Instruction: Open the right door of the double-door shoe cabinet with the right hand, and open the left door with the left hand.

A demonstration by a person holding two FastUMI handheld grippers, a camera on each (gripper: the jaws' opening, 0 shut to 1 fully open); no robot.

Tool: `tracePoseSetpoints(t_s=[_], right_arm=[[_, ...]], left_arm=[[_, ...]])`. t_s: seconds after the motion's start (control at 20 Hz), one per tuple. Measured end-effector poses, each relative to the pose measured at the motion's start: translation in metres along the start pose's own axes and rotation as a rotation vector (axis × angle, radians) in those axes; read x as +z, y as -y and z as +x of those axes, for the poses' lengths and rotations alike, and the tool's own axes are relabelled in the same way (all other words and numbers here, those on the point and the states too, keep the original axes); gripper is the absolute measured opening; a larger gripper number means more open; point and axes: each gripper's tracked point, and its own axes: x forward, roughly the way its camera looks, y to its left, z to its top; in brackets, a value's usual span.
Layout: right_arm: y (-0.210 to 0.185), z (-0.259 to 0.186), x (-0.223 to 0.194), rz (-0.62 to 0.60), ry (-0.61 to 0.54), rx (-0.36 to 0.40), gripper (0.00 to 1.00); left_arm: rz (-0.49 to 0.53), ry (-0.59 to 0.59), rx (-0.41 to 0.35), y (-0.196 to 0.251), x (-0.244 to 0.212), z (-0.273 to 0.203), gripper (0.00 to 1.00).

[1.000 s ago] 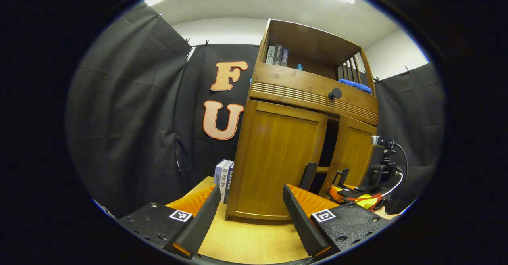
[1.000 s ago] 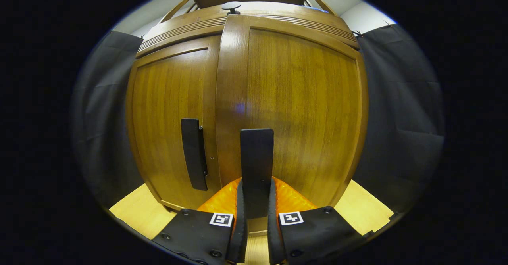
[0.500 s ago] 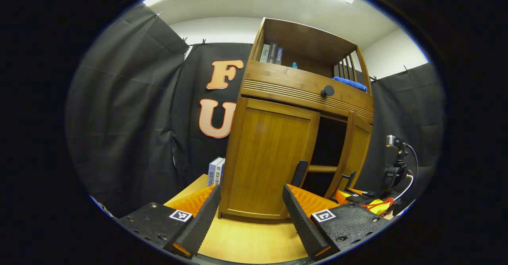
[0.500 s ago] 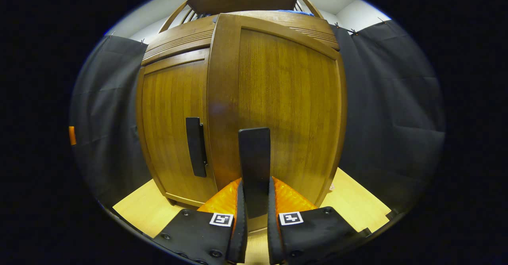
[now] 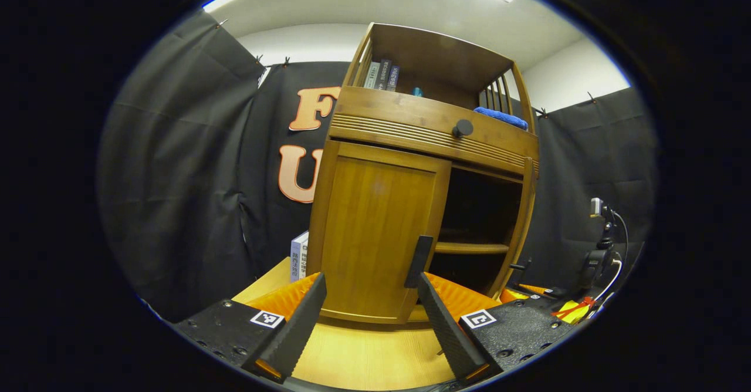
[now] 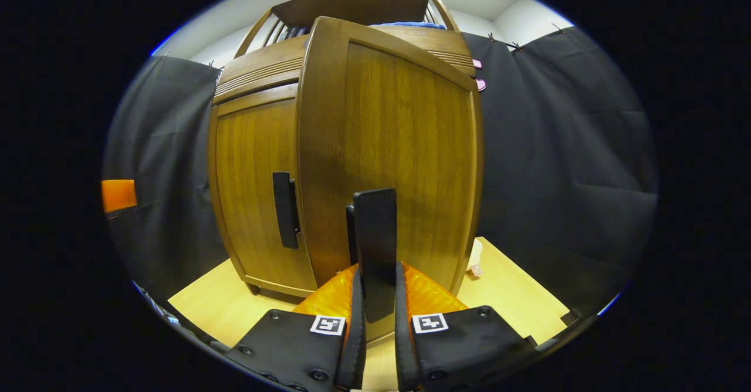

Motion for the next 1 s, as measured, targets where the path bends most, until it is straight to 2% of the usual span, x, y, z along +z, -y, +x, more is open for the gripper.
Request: tracePoseSetpoints(t_s=[0.05,0.15,0.3,0.4,0.55,0.6,0.65,0.7,0.75,0.85,0.9,0.95,1.0], right_arm=[[0.004,-0.003,0.000,-0.014,-0.001,-0.002,0.29],[0.013,-0.011,-0.003,-0.017,-0.013,0.001,0.20],[0.025,-0.021,-0.003,-0.019,-0.021,0.001,0.20],[0.031,-0.026,-0.003,-0.013,-0.021,-0.009,0.24],[0.045,-0.036,-0.004,-0.012,-0.013,-0.025,0.19],[0.052,-0.039,-0.004,-0.011,-0.012,-0.030,0.24],[0.056,-0.041,-0.004,-0.008,-0.012,-0.035,0.19],[0.061,-0.045,-0.004,-0.002,-0.012,-0.041,0.19],[0.067,-0.048,-0.005,0.003,-0.013,-0.048,0.19],[0.082,-0.056,-0.005,0.007,-0.011,-0.078,0.19],[0.089,-0.057,-0.006,0.009,-0.010,-0.091,0.09],[0.096,-0.060,-0.006,0.011,-0.006,-0.100,0.18],[0.101,-0.062,-0.006,0.015,-0.008,-0.104,0.08]], left_arm=[[-0.003,-0.002,-0.005,0.004,-0.001,0.002,0.92],[-0.011,-0.009,-0.017,0.013,-0.003,0.005,0.91],[-0.003,-0.014,-0.033,0.029,-0.007,0.010,0.92],[-0.004,-0.015,-0.047,0.041,-0.009,0.011,0.92],[0.000,-0.014,-0.067,0.056,-0.011,0.015,0.92],[0.003,-0.014,-0.070,0.059,-0.012,0.017,0.92],[0.005,-0.014,-0.075,0.064,-0.013,0.019,0.92],[0.007,-0.012,-0.082,0.069,-0.013,0.021,0.95],[0.008,-0.011,-0.089,0.074,-0.013,0.023,0.92],[0.011,-0.005,-0.103,0.082,-0.014,0.028,0.92],[0.013,-0.002,-0.107,0.086,-0.014,0.031,0.92],[0.015,0.000,-0.111,0.090,-0.014,0.035,0.92],[0.016,-0.001,-0.116,0.094,-0.016,0.037,0.92]])
